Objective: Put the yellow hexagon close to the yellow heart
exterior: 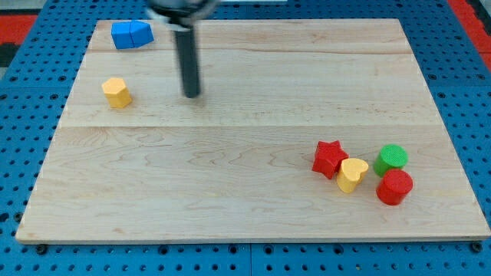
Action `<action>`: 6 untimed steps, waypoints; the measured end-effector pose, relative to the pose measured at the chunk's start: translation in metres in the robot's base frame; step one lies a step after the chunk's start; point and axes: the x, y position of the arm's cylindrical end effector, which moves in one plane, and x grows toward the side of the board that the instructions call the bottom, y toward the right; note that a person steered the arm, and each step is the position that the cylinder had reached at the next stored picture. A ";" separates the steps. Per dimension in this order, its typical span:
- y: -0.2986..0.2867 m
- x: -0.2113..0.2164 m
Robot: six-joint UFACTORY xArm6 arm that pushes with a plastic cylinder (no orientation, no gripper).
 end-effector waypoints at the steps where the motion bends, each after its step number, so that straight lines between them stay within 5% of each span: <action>1: -0.092 -0.019; 4: -0.121 0.075; 5: -0.092 0.112; 6: 0.032 0.113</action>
